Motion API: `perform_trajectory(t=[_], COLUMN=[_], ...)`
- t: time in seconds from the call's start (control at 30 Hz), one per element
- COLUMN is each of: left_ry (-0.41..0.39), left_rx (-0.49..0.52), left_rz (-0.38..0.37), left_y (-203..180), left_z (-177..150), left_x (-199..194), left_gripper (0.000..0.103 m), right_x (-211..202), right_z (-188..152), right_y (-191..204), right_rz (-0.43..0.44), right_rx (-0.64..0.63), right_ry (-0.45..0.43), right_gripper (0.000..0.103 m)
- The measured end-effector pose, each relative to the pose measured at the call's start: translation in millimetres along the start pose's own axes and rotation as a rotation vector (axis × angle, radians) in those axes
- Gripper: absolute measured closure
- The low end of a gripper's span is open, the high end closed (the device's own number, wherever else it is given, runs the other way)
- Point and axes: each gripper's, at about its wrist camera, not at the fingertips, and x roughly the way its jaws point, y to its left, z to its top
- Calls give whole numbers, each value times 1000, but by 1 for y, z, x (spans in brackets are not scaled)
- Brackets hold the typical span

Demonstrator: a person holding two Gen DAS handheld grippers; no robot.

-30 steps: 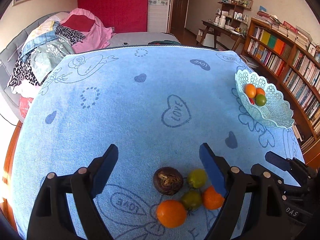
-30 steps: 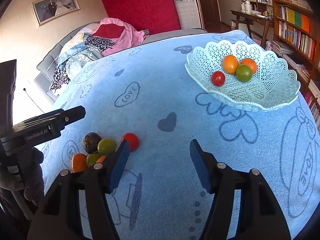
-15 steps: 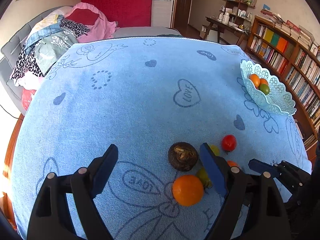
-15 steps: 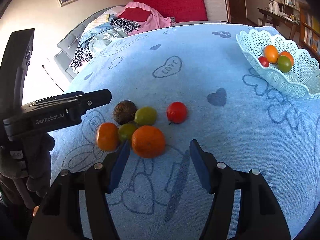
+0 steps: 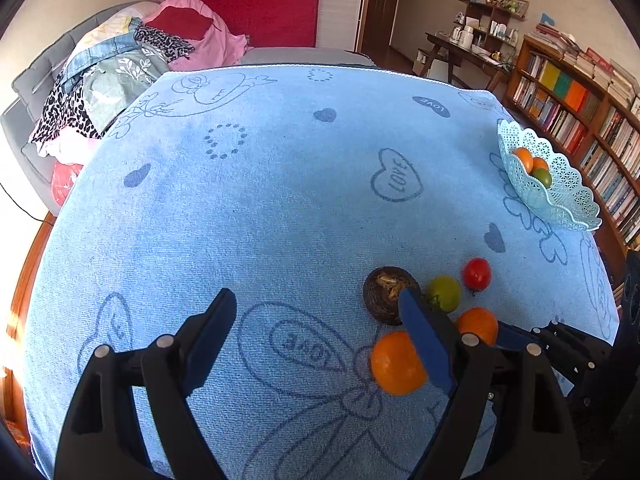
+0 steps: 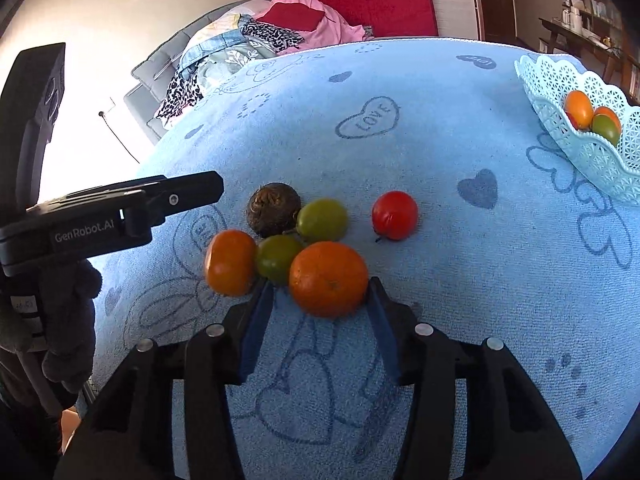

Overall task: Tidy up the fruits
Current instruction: 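Grasp the large orange with the right tool while the left tool grasps an orange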

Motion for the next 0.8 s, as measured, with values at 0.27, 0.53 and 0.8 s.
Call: perform_trajectory(t=[0.27,0.53,0.8], left_ry=[13,20,66], left_rx=[13,42,57], left_rz=[-8,-31,-38], left_y=[-4,-18,-31], left_z=[-9,-21,-32], left_x=[-3,-9,6], left_gripper=[20,20,20], right_x=[-10,-29,-32], right_z=[-2,5,4], right_y=[-2,-21,-33], right_rz=[-7,-41,-54], right_rx=[-2,48,88], right_ry=[-18,-69,-69], right_gripper=[63,63,63])
